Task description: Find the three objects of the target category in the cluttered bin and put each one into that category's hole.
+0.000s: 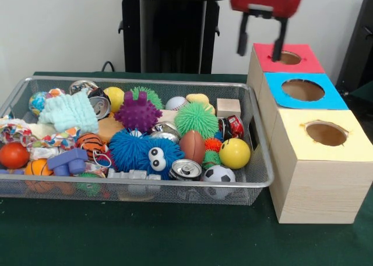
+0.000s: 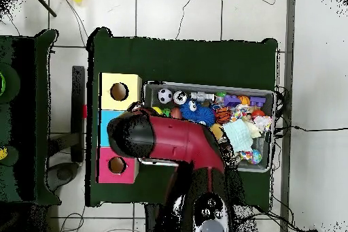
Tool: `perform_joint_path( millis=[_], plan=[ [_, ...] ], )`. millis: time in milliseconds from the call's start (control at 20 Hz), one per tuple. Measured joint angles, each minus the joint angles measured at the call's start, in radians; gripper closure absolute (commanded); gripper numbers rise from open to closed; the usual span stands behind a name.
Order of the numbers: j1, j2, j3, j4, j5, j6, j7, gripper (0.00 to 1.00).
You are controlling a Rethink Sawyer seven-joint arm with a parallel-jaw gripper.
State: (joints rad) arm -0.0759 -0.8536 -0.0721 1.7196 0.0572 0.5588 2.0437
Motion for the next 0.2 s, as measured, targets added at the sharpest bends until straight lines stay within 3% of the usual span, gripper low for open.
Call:
perform_joint_path(
  millis=[200],
  plan=[
    [-0.066,-0.012,0.0,0.0,-0.001,0.0,0.0,0.0]
  ],
)
